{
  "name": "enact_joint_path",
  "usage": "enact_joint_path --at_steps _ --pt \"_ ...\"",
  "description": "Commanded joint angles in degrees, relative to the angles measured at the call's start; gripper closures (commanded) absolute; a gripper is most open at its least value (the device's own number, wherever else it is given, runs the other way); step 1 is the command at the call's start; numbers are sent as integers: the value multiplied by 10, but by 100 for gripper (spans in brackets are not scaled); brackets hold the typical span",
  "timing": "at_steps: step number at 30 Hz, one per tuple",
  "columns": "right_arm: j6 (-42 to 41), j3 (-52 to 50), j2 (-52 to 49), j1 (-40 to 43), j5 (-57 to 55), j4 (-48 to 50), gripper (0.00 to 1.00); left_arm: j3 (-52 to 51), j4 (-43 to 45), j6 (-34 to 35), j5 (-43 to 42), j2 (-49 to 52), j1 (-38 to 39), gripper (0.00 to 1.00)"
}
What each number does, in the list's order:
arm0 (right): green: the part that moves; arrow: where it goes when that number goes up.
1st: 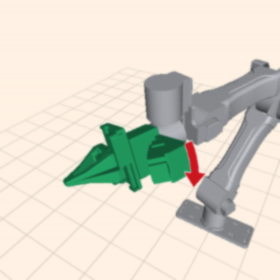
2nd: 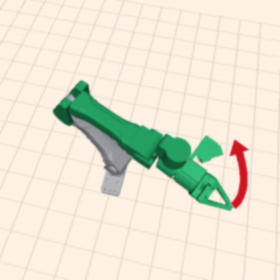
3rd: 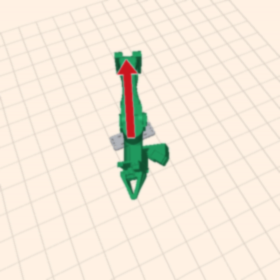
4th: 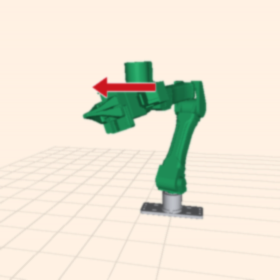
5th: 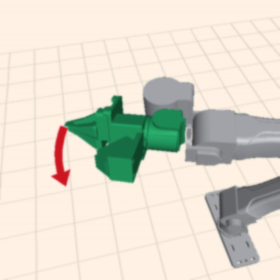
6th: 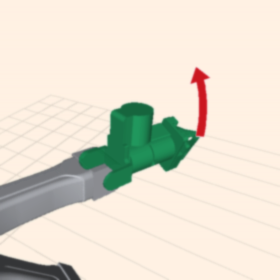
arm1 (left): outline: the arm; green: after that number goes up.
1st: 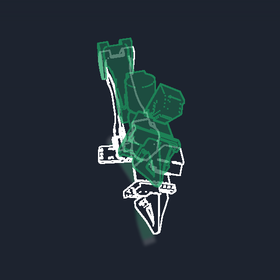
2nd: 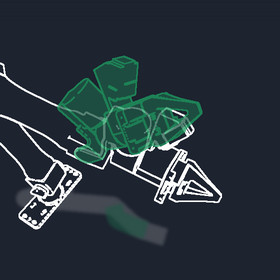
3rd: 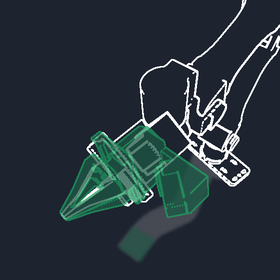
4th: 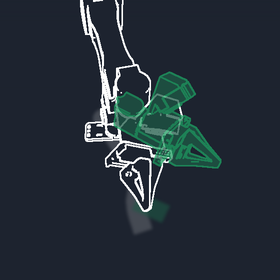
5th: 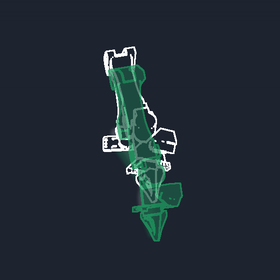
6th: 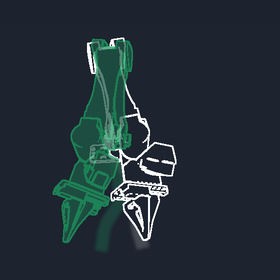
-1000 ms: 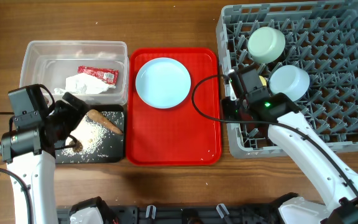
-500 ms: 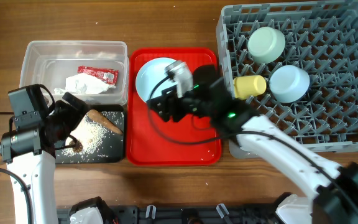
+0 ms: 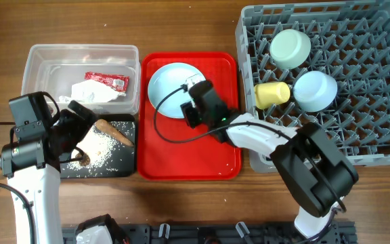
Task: Sort waste into correct bins and load items into the dishwasher rack
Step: 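Move the right gripper to the light blue plate and grasp its rim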
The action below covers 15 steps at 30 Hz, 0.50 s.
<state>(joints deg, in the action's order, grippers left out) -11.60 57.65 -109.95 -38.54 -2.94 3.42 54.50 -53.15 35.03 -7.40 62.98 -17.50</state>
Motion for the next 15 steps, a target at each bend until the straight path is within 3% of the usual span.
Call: enact_joint_path --at_steps 1,9,15 --pt "-26 2 -6 13 24 -66 37 1 0 4 -3 -2 -3 0" --pt "-66 5 49 22 15 -209 36 1 0 4 -3 -2 -3 0" --pt "-46 7 189 12 73 -165 34 1 0 4 -3 -2 -3 0"
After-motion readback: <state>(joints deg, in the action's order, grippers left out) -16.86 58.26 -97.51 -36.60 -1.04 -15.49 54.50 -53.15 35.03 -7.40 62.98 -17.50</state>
